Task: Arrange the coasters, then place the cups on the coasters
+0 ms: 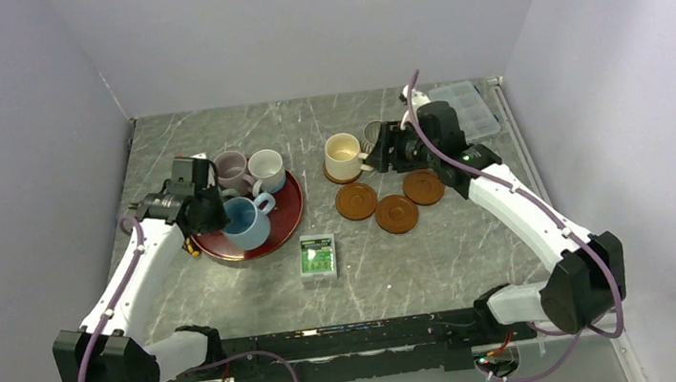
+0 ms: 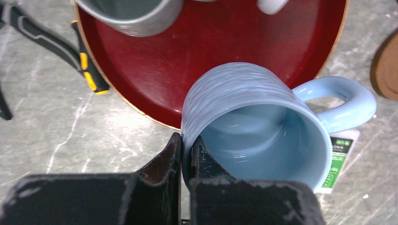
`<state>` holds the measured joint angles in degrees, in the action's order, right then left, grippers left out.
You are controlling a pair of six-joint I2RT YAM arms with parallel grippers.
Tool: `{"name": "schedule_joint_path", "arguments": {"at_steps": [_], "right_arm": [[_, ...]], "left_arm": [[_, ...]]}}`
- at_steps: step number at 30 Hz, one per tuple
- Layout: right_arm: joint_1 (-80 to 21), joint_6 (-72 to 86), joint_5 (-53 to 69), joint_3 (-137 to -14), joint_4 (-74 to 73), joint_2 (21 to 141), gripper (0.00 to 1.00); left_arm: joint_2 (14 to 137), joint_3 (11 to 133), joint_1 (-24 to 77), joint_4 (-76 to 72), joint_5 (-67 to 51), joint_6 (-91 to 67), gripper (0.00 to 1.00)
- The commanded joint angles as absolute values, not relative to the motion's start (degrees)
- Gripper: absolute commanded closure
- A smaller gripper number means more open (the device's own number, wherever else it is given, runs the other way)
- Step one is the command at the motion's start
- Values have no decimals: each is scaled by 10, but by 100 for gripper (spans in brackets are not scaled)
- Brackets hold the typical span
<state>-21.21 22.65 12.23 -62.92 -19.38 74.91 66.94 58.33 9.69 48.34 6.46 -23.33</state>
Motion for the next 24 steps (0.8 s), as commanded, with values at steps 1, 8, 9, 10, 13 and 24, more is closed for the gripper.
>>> {"name": "schedule_joint_path", "arguments": {"at_steps": [1,8,9,10,13,24], "right_arm": [[-285,275,124,-646,-189,735,38],[-414,311,28,-691,-207,772,39],[-418,315,17,-691,-209,773,38],[-420,319,8,-689,-211,772,38],[-419,319,-32,-679,-223,758,37],[-298,246,-68,-630,-264,680,24]], "left_arm": [[667,631,155,456,76,-283,97],[709,667,238,449,121,-309,97],[716,670,248,440,120,-308,97],[722,674,259,430,118,-305,97],[762,702,288,416,114,-289,97],[915,839,368,386,77,-205,97]]}}
